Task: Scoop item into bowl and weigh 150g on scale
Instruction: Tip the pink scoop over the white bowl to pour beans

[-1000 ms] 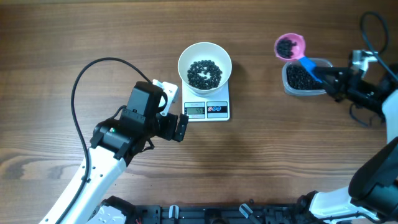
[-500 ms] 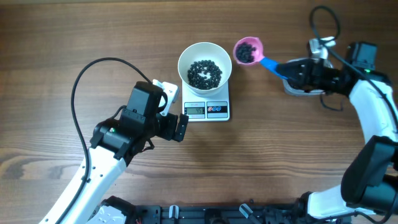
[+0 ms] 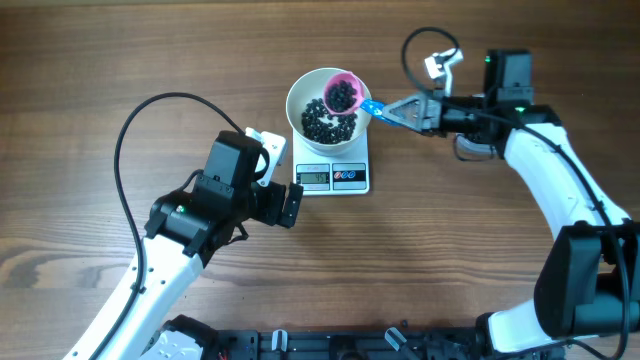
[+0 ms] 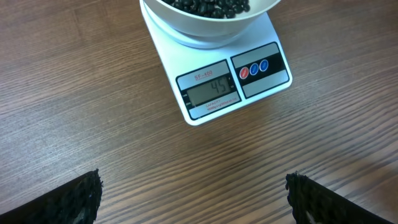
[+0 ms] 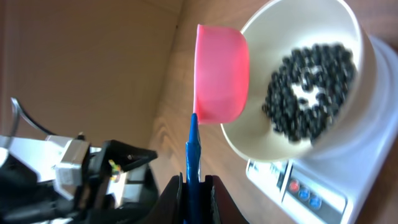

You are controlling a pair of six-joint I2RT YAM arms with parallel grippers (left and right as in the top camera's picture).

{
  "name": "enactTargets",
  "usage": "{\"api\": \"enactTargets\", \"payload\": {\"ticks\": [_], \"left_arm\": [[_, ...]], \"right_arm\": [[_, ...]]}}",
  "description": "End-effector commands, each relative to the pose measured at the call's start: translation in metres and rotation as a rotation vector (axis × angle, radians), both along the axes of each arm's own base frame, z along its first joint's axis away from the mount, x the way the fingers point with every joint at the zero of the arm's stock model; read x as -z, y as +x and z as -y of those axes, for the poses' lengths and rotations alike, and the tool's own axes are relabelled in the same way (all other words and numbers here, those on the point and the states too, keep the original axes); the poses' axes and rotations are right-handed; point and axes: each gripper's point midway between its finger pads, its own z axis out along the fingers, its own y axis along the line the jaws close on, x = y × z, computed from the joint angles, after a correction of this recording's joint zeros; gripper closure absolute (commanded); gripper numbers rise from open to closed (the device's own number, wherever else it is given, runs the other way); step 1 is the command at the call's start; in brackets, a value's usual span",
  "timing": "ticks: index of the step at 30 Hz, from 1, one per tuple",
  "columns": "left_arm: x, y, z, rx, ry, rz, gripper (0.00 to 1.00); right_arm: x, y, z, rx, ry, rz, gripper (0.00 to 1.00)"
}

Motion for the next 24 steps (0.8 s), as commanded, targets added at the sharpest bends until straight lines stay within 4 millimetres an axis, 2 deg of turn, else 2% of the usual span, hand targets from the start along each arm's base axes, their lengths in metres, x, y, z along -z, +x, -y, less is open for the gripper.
{"api": "enactTargets", "payload": {"ticks": [1, 6, 10, 14, 19, 24], "left_arm": [[0.005, 0.0, -0.003, 0.001, 0.018, -0.003, 0.0], [0.005, 0.0, -0.003, 0.001, 0.018, -0.003, 0.0], [0.005, 0.0, -0.003, 0.001, 0.018, -0.003, 0.0], [0.005, 0.0, -0.003, 0.001, 0.017, -0.003, 0.0], [0.005, 0.0, -0.003, 0.001, 0.017, -0.003, 0.0], [0.005, 0.0, -0.003, 0.001, 0.017, -0.003, 0.0]], "right_arm": [[0.001, 0.008, -0.009, 0.006, -0.031, 0.06, 0.96], [-0.009, 0.011, -0.013, 0.009, -0.124, 0.212, 0.96], [-0.01, 0.015, -0.005, 0.074, -0.232, 0.253, 0.96], [-0.014, 0.012, -0.006, 0.053, -0.285, 0.338, 0.96], [0.0, 0.011, -0.007, 0.038, -0.404, 0.38, 0.96], [0.005, 0.004, -0.017, -0.02, -0.463, 0.44, 0.96]]}}
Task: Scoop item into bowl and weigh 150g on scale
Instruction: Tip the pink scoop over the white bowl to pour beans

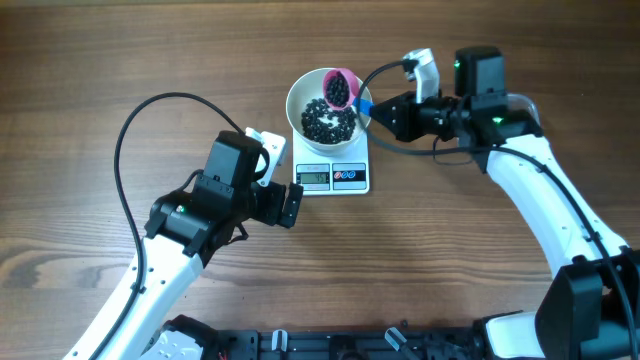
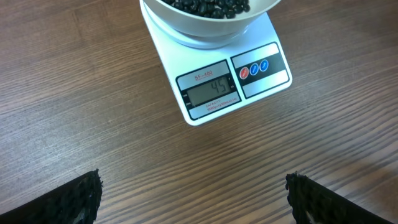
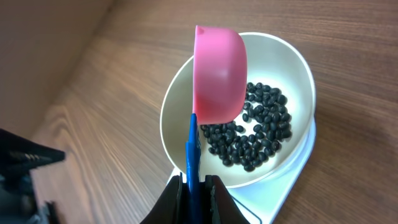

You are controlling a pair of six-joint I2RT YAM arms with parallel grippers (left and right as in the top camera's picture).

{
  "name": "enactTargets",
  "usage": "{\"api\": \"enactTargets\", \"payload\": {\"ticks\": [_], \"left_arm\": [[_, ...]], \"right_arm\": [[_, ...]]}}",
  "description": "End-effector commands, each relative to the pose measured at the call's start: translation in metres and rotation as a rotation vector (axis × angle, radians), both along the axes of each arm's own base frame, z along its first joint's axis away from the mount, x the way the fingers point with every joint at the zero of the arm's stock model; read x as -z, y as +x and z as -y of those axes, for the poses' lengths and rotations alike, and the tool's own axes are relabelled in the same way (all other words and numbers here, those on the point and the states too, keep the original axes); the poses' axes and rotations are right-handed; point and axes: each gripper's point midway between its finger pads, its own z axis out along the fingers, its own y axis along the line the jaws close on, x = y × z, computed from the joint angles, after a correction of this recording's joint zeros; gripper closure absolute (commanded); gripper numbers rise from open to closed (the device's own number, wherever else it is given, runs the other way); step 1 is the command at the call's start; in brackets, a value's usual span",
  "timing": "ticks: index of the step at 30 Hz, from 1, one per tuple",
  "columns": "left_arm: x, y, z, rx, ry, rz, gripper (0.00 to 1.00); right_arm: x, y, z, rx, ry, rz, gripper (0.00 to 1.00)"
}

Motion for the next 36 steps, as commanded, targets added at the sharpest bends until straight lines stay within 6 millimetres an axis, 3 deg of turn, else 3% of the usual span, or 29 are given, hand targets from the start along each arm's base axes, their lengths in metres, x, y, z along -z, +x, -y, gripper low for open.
{"api": "enactTargets", "payload": {"ticks": [1, 14, 36], "left_arm": [[0.005, 0.0, -0.003, 0.001, 0.018, -0.003, 0.0], [0.005, 0.0, -0.003, 0.001, 0.018, -0.004, 0.0], [0.005, 0.0, -0.003, 0.001, 0.017, -0.003, 0.0]], "right_arm": [[-0.005, 0.0, -0.003, -0.034, -0.093, 0.113, 0.96], [-0.026, -0.004, -0.004, -0.045, -0.164, 0.234, 0.96], [-0.016, -0.007, -0.006, -0.121, -0.306, 0.324, 0.96]]}}
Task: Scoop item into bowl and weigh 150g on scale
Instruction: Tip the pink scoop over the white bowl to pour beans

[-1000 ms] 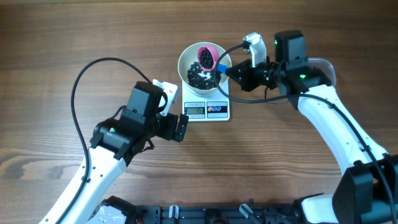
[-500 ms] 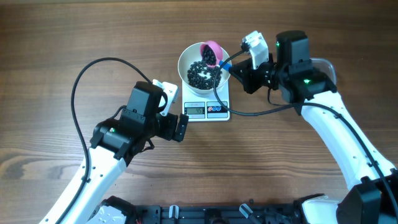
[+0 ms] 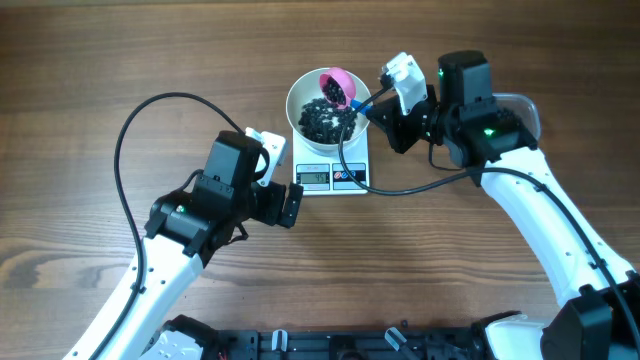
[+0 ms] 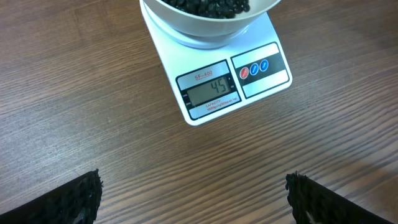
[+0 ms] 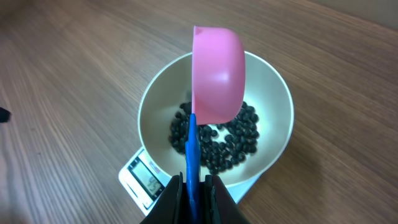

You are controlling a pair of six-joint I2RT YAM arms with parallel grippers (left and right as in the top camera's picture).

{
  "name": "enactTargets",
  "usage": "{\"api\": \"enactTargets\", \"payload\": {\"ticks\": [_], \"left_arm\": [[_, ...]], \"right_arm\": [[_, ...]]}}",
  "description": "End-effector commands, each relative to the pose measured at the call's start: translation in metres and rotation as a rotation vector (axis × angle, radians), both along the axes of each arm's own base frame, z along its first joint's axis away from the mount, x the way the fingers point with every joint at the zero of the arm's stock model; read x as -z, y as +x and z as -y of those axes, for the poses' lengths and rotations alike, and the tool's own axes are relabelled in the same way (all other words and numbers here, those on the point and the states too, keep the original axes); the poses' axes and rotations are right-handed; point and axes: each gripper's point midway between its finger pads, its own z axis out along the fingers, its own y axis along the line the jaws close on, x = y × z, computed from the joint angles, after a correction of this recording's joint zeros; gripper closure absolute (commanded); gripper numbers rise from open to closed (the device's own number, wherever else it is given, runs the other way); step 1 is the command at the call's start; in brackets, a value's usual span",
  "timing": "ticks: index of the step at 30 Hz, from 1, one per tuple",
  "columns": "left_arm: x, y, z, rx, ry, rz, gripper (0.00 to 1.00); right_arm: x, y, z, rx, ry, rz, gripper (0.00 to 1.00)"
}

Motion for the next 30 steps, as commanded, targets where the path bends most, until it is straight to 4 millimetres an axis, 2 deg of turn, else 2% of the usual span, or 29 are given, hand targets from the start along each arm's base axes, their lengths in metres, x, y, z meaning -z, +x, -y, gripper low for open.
{"api": "enactTargets", "payload": {"ticks": [1, 8, 18, 24, 30], "left_arm": [[0.005, 0.0, -0.003, 0.001, 0.018, -0.003, 0.0], [0.005, 0.0, -0.003, 0.001, 0.018, -0.003, 0.0], [0.005, 0.0, -0.003, 0.001, 0.017, -0.003, 0.0], [0.005, 0.0, -0.003, 0.001, 0.018, -0.003, 0.0], [0.005, 0.0, -0.003, 0.001, 0.017, -0.003, 0.0]], "right_arm": [[-0.004, 0.0, -0.002, -0.01, -0.074, 0.068, 0.96], [0.0, -0.001, -0.013, -0.024, -0.184, 0.138, 0.96], [0.005, 0.004, -0.005, 0.029, -0.304, 0.179, 0.96], [0.005, -0.002, -0.015, -0.023, -0.347, 0.218, 0.96], [0.005, -0.002, -0.016, -0.029, -0.455, 0.281, 0.96]]}}
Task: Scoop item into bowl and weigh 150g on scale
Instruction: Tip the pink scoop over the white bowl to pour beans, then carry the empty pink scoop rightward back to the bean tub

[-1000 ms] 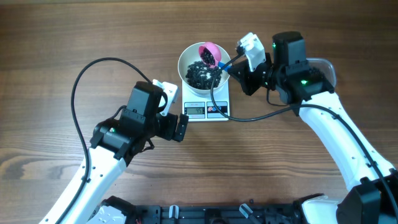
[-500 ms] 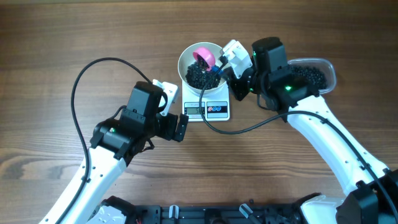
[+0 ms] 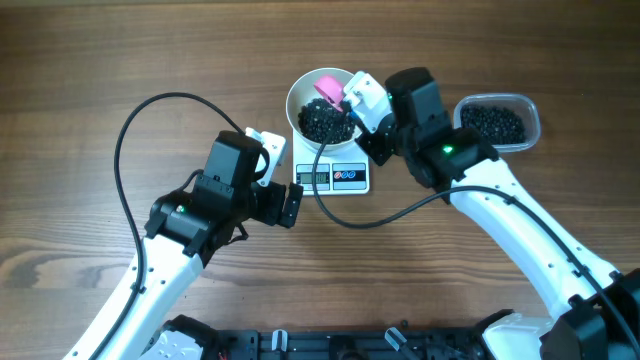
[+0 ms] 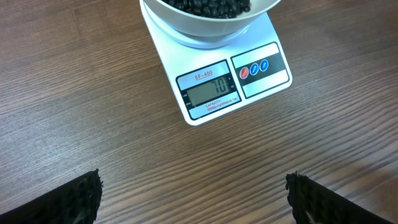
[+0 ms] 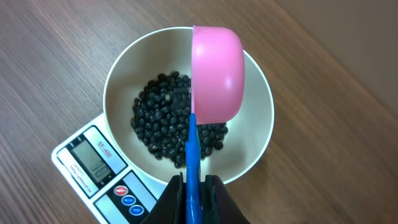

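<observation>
A white bowl (image 3: 303,92) holding black beans (image 5: 165,118) stands on a small white scale (image 4: 214,93) whose display reads 70. My right gripper (image 5: 193,186) is shut on the blue handle of a pink scoop (image 5: 216,71), which is tipped on its side over the bowl, its inside hidden. In the overhead view the scoop (image 3: 328,86) shows at the bowl's far rim beside the right gripper (image 3: 372,125). My left gripper (image 4: 193,193) hangs open over bare wood in front of the scale, holding nothing.
A clear tub of black beans (image 3: 495,122) stands on the table right of the scale, behind my right arm. A black cable (image 3: 135,120) loops over the wood at the left.
The scale display went from 45 to 70 and more beans lie in the bowl. My right arm has swung left and the scoop is rolled further over. The left arm has not moved.
The scoop, full of beans, was over the bowl's right rim with the scale at 45. At each later moment it stood more tilted with the right wrist further left. Now it is tipped over and the scale reads 70. The left gripper stayed open and still.
</observation>
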You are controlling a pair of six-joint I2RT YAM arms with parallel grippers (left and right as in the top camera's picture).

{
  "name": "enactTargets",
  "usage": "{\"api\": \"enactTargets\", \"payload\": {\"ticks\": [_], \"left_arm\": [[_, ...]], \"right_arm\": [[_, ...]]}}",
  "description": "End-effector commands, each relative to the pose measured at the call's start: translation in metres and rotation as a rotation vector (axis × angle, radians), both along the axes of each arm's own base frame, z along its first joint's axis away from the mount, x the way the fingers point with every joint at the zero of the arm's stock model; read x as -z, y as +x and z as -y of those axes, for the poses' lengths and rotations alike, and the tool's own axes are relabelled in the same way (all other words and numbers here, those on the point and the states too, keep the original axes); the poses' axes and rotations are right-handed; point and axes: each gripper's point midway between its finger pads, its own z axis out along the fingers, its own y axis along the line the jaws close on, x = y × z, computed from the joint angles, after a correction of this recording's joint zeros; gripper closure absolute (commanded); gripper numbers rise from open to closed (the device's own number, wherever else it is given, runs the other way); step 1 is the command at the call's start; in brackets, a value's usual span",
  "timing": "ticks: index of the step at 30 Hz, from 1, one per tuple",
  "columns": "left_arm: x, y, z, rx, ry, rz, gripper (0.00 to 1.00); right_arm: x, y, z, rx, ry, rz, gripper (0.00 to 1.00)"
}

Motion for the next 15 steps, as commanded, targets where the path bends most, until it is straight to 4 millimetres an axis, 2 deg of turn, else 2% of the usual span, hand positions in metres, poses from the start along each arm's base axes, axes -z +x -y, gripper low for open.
{"api": "enactTargets", "payload": {"ticks": [1, 6, 10, 15], "left_arm": [[0.005, 0.0, -0.003, 0.001, 0.018, -0.004, 0.0], [0.005, 0.0, -0.003, 0.001, 0.018, -0.003, 0.0], [0.005, 0.0, -0.003, 0.001, 0.018, -0.004, 0.0], [0.005, 0.0, -0.003, 0.001, 0.018, -0.004, 0.0]], "right_arm": [[-0.009, 0.003, 0.006, 0.01, -0.092, 0.082, 0.96], [-0.01, 0.003, 0.003, 0.053, -0.042, 0.061, 0.96], [-0.012, -0.009, -0.018, -0.043, 0.055, 0.009, 0.96], [-0.022, -0.003, -0.024, 0.056, 0.193, -0.028, 0.96]]}}
